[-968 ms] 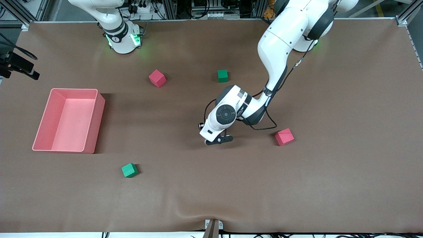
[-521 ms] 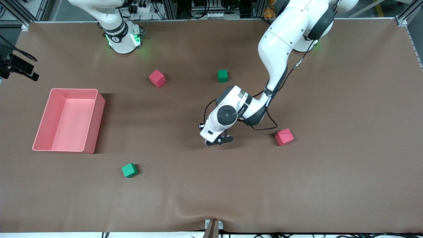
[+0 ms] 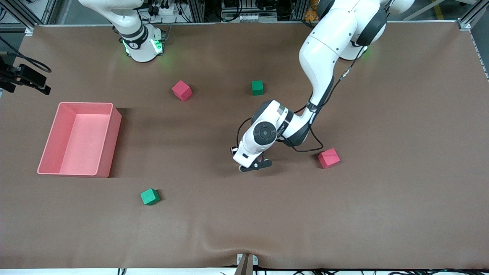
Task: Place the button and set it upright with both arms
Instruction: 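Lift the button with the left gripper and carry it toward the green cube, then set the button upright on the table and open the left gripper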
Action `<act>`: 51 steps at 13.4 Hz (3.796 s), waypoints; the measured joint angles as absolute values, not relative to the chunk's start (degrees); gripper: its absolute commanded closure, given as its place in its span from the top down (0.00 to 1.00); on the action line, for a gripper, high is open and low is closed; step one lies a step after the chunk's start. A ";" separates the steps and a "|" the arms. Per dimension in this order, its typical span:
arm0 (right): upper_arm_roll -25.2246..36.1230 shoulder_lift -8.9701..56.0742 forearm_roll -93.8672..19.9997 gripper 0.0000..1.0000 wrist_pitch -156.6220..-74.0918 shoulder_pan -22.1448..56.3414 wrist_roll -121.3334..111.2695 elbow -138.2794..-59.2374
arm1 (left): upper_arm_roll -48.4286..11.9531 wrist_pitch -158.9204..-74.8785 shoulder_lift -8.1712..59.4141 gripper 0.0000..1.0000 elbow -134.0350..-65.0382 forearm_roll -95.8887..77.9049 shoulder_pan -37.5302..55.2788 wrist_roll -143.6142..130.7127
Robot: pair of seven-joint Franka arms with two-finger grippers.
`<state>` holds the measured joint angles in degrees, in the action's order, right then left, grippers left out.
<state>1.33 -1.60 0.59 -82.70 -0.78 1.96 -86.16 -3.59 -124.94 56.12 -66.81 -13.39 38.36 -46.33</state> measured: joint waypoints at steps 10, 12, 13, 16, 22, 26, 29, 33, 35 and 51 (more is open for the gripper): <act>1.50 -1.57 0.59 1.00 -83.02 -0.79 1.96 -86.15 | 19.31 -129.54 54.03 0.00 -66.26 -13.39 57.31 -51.84; 1.51 -1.57 0.59 1.00 -83.18 -0.79 1.96 -86.14 | 23.06 -132.55 54.05 0.00 -66.66 -12.64 62.65 -55.62; 1.52 -1.57 0.59 1.00 -83.24 -0.79 1.96 -86.14 | 23.72 -133.36 54.07 0.00 -66.85 -9.93 64.08 -58.76; 1.53 -1.57 0.59 1.00 -83.28 -0.79 1.96 -86.14 | 23.92 -135.60 54.16 0.00 -67.33 3.16 65.34 -70.17; 1.55 -1.57 0.59 1.00 -83.35 -0.79 1.96 -86.14 | 23.84 -140.42 56.43 0.00 -67.93 16.09 68.01 -85.36; 1.59 -1.56 0.59 1.00 -83.35 -0.80 1.96 -86.14 | 23.85 -140.77 56.75 0.00 -67.94 26.99 69.23 -95.00; 1.60 -1.54 0.59 1.00 -83.39 -0.80 1.96 -86.14 | 23.79 -140.77 57.70 0.00 -68.13 36.97 71.07 -104.19; 1.72 -1.50 0.59 1.00 -83.50 -0.81 1.96 -86.14 | 23.78 -140.77 61.51 0.00 -68.97 49.90 73.89 -118.04; 1.75 -1.43 0.59 1.00 -83.63 -0.81 1.96 -86.14 | 23.78 -140.76 63.99 0.00 -69.17 53.71 74.58 -121.93; 1.74 -1.11 0.59 1.00 -83.74 -0.80 1.96 -86.14 | 20.37 -136.65 65.34 1.00 -68.94 54.89 78.05 -124.76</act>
<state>1.74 -1.11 0.59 -83.74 -0.80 1.96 -86.14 20.37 -136.65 65.34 -68.94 54.89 78.05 -124.76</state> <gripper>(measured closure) 0.000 0.000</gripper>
